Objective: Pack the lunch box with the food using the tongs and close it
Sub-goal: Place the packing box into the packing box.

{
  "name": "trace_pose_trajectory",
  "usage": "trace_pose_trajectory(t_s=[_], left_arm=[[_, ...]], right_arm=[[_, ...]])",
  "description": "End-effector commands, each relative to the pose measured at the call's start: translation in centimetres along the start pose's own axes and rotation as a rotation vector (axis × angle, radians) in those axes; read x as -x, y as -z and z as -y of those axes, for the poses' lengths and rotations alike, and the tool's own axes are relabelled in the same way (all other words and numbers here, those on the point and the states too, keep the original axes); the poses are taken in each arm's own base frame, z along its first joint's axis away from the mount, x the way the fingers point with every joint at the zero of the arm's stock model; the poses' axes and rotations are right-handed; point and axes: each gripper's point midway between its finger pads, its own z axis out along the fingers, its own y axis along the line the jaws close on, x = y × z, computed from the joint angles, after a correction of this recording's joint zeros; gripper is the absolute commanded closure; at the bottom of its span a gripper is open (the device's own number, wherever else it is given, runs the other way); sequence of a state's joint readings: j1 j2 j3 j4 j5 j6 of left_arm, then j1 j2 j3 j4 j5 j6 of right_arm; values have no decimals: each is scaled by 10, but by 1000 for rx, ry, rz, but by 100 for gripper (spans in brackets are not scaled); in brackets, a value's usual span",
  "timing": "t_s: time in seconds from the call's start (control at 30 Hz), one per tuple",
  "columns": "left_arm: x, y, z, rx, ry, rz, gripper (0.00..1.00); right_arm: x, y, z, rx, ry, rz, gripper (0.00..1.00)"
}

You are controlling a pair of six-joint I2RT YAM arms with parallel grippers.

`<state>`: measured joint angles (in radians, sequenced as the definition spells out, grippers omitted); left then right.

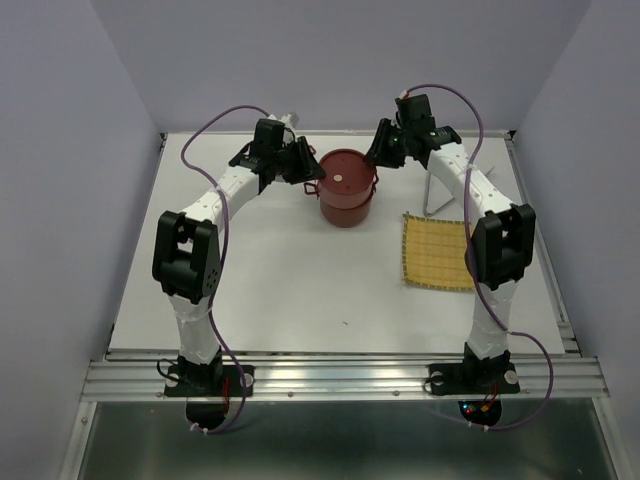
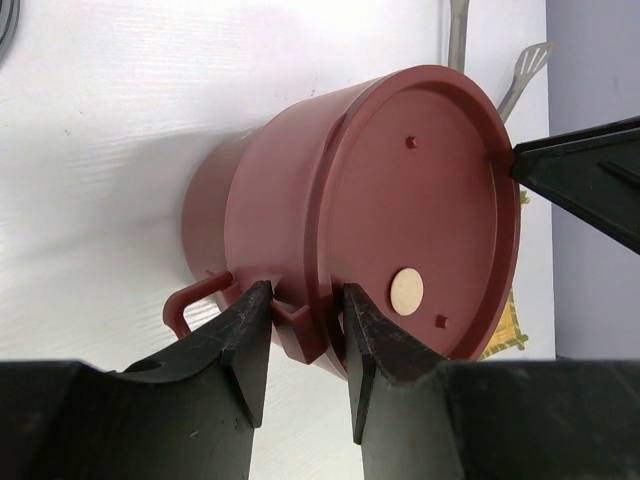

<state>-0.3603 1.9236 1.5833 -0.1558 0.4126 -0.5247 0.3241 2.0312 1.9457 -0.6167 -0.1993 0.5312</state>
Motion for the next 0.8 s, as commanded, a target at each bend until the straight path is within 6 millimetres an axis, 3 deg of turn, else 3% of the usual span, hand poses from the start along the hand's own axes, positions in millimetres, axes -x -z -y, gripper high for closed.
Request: trace_pose_trajectory(t_s=[0.0, 0.47, 0.77], left_arm=[[-50, -15, -21, 51, -24, -144, 94], [-54, -14, -17, 43, -25, -157, 94], [-62, -14, -21, 55, -25, -174, 94]], right_arm=[[13, 23, -39, 118, 21, 60, 62], [8, 21, -30, 82, 16, 58, 62], [-7, 18, -17, 48, -1, 28, 62]])
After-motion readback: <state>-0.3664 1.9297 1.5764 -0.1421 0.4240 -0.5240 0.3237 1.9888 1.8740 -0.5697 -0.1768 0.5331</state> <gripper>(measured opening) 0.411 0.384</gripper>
